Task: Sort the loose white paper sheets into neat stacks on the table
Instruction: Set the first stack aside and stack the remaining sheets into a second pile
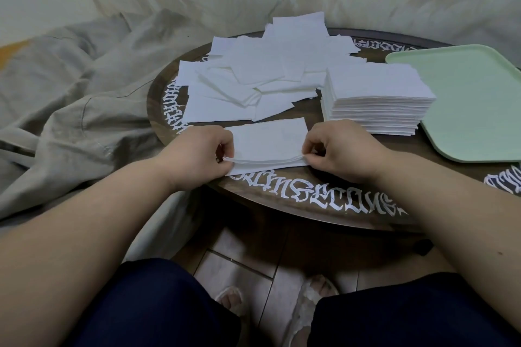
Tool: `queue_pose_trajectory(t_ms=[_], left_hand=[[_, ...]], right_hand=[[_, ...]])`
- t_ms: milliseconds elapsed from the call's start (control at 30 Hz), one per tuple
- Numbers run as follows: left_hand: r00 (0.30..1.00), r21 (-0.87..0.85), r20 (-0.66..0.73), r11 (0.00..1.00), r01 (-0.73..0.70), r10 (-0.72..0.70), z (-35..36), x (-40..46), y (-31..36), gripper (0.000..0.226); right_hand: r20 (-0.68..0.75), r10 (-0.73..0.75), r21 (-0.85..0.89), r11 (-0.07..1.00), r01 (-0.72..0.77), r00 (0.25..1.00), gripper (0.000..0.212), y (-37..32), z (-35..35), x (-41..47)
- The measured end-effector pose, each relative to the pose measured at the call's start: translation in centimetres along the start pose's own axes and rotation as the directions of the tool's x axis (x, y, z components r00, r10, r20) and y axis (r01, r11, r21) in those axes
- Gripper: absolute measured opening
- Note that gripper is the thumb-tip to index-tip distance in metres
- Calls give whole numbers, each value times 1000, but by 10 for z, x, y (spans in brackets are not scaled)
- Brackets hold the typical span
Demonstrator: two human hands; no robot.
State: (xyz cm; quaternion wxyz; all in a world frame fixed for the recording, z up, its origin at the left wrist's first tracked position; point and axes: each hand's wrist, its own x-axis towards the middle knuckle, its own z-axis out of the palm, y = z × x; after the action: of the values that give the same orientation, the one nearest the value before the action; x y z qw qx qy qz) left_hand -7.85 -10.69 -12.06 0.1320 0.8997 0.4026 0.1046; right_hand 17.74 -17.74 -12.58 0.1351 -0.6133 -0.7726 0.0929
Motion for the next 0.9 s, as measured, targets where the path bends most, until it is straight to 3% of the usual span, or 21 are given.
queue_pose_trajectory(t_ms=[167,300,400,500,600,767,900], left_hand=[[999,-12,35,1000,23,-22,0,0,0,15],[997,-1,53,999,49,-49,1,0,2,12],[996,-20,-64,998,58,-59,-2,-1,4,9],[984,-76,-168,996,50,-62,-5,0,4,12],[996,-65,-37,995,80,-82,-5,-1,4,38],[994,-14,-53,996,90,-91,-2,2,5,15],[994,-49,-35,994,102,-104,-3,2,4,13]], right_hand=[[56,-11,-16,1000,12,998,15,0,-2,1],[21,-64,-109,992,66,998,13,-4,3,3],[-28,-25,-92,995,22,999,14,-7,5,3],[-121,69,35,997,-65,990,11,-6,3,3],[-135,120,118,988,-105,983,9,-5,2,2],[-111,134,140,983,-118,985,9,-7,2,1],[-103,139,160,980,-122,985,9,-7,1,1]])
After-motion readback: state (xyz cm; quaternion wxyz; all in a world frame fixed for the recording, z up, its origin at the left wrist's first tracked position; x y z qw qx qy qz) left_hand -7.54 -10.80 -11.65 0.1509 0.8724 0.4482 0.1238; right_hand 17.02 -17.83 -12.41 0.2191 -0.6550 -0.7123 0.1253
